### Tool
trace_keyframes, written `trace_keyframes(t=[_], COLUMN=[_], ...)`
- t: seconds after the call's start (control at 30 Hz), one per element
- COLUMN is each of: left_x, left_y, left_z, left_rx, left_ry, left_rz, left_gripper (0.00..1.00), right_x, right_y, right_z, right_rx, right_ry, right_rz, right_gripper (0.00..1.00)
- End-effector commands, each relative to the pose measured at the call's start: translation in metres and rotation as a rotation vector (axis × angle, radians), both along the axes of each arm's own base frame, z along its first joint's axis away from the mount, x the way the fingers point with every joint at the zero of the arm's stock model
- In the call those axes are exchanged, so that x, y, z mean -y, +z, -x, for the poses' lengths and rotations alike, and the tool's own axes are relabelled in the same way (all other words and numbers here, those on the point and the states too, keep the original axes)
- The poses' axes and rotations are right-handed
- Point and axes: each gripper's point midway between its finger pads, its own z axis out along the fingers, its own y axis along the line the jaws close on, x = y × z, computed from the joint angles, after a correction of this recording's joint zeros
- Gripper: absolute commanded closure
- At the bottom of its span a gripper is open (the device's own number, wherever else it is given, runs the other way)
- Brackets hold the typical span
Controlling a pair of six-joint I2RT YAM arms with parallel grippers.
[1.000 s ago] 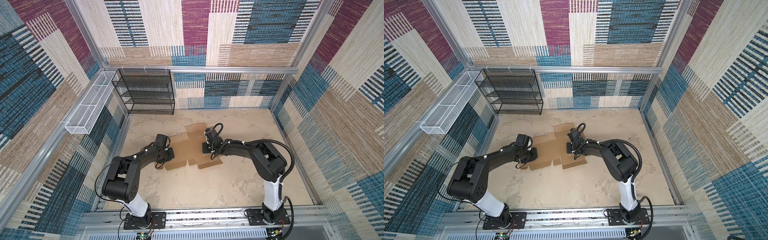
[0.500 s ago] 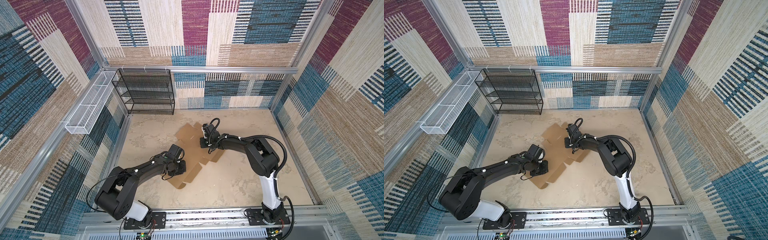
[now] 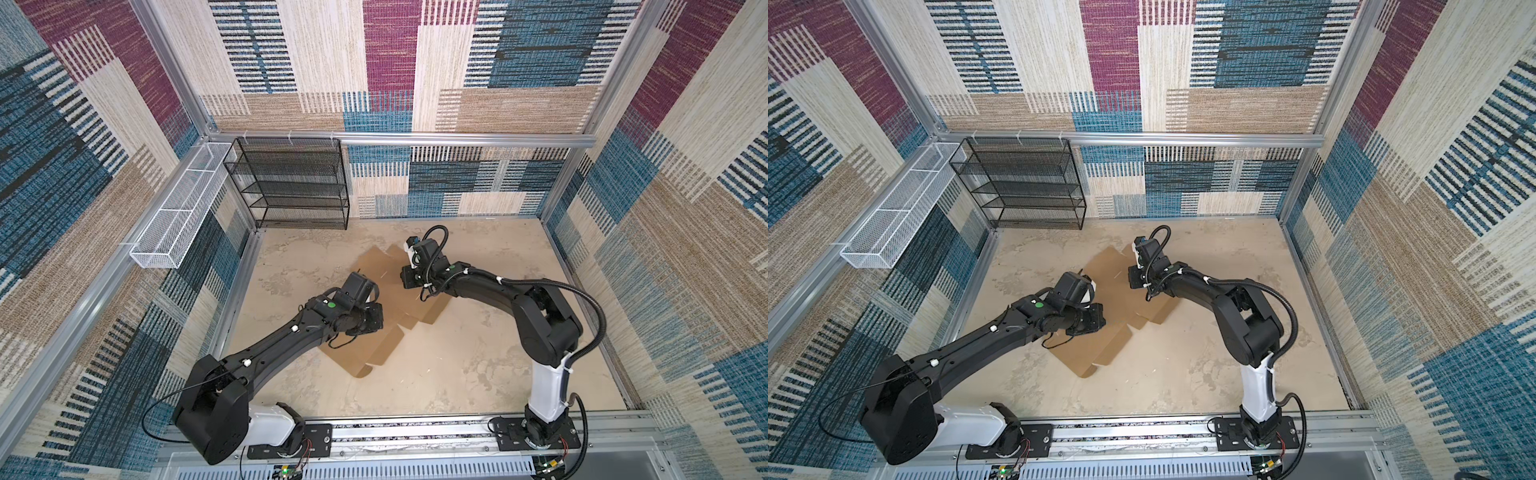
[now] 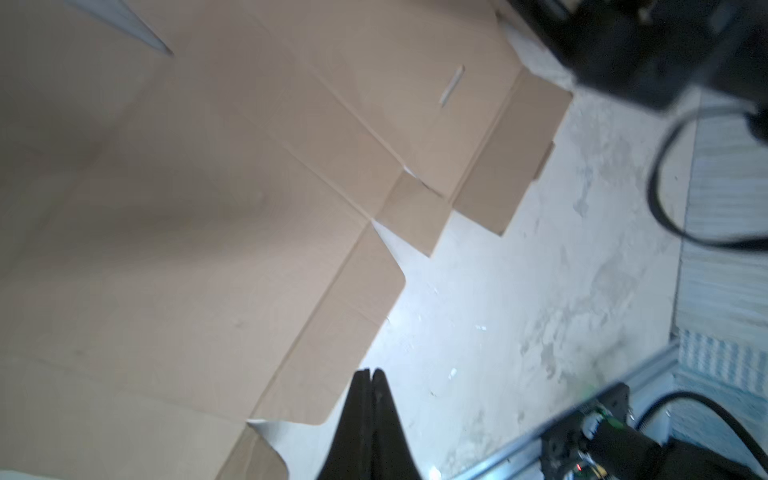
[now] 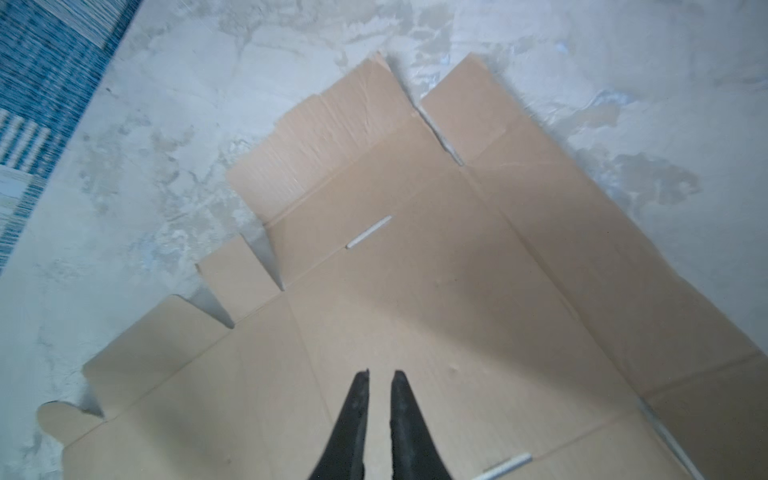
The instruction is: Fold the paper box
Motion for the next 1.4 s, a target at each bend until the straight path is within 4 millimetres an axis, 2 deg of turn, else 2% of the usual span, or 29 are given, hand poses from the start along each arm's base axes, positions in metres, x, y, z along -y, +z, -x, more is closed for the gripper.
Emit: trace_keyframes(t=[0.0,0.13,0.23,0.4,0.57,0.7,0.9,1.07,1.27,1.37], left_x=[-0.039,-0.064,-0.073,-0.083,-0.085,-0.085,-0.075,-0.065,-0.025,-0.005], left_y=[-0.011,-0.034,-0.052,-0.073,-0.088,-0.101,-0.126,-0.135,-0.129,-0.121], left_z=[-0.007,-0.017,-0.019,-0.016,-0.003,0.01,0.034,0.051,0.074,0.084], left_rx=[0.014,-0.017,-0.049,-0.079,-0.12,-0.16,-0.247,-0.287,-0.302,-0.3], left_ry=[0.002,0.031,0.043,0.068,0.088,0.098,0.108,0.098,0.013,-0.027], left_rz=[-0.189,-0.255,-0.271,-0.291,-0.274,-0.252,-0.162,-0.136,-0.106,-0.081], left_gripper=[1.0,1.0,1.0,1.0,1.0,1.0,1.0,1.0,1.0,1.0], right_x=[0.014,0.035,0.047,0.054,0.055,0.056,0.058,0.056,0.05,0.055], right_y=[0.011,0.009,0.003,-0.025,-0.054,-0.073,-0.101,-0.109,-0.105,-0.099], right_z=[0.013,0.035,0.042,0.039,0.034,0.038,0.039,0.033,0.009,-0.003], right_rx=[0.008,-0.017,-0.026,-0.07,-0.123,-0.158,-0.198,-0.197,-0.154,-0.129], right_ry=[-0.05,-0.107,-0.143,-0.165,-0.182,-0.189,-0.2,-0.191,-0.157,-0.169], right_rz=[-0.019,-0.025,-0.001,0.05,0.069,0.071,0.092,0.099,0.108,0.147], right_gripper=[0.85,0.84,0.84,0.84,0.86,0.86,0.87,0.87,0.87,0.87])
